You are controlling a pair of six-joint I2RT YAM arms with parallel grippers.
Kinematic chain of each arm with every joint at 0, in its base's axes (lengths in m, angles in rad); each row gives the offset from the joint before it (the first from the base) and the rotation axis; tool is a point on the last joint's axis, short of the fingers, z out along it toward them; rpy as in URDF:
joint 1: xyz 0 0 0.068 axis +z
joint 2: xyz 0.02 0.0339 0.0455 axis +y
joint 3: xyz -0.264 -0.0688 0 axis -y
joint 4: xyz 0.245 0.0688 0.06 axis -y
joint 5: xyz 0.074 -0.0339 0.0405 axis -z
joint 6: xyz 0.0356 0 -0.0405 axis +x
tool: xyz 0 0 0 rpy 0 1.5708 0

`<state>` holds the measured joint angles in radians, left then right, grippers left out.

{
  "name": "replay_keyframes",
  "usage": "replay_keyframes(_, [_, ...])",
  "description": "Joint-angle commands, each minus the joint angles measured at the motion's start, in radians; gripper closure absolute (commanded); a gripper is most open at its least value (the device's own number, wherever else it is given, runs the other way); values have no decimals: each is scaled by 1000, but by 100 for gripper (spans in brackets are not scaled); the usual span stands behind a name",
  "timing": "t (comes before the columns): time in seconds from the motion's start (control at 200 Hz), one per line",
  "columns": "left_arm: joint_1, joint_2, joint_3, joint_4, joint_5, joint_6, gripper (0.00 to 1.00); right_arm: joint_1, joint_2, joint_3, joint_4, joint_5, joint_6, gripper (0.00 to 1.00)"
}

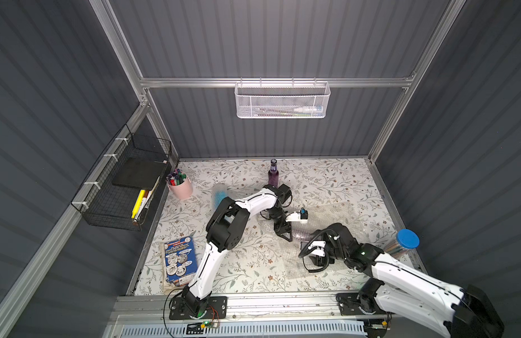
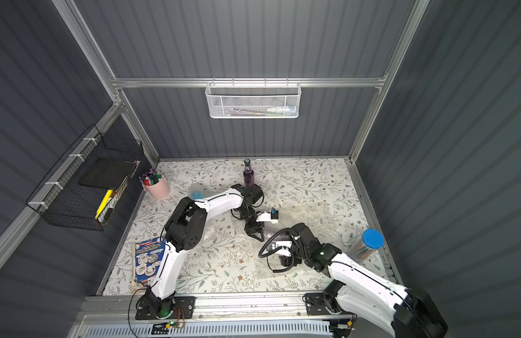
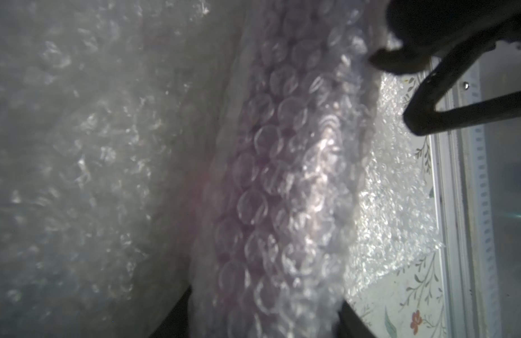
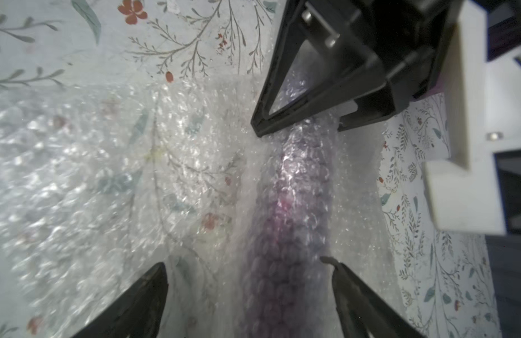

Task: Wrap wine bottles in bubble wrap
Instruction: Wrap the wine bottle in bubble wrap.

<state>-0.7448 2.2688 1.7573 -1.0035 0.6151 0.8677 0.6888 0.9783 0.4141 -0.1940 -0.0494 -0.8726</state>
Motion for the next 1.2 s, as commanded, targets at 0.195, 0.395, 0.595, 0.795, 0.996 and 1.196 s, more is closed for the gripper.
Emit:
replay_keyframes(0.195, [18, 23, 34, -129, 115, -47, 46, 52, 287, 112, 96, 250, -69, 20])
replay_keyframes(0.395, [23, 8, 59, -134, 98, -56, 39, 94, 387, 182, -4, 366, 32, 48])
replay_keyframes(0.595, [24, -148, -33, -2, -39, -104, 20, 41, 319, 248, -134, 68, 192, 53])
replay_keyframes(0.795, [28, -402, -244, 247, -264, -159, 7, -51, 349, 347, -382, -309, 317, 52])
replay_keyframes(0.996, [28, -611, -548, 434, -332, -107, 0, -165, 452, 411, -502, -555, 330, 51])
replay_keyframes(1.196, [-51, -775, -778, 669, -428, 6, 1, -242, 643, 502, -601, -670, 275, 50])
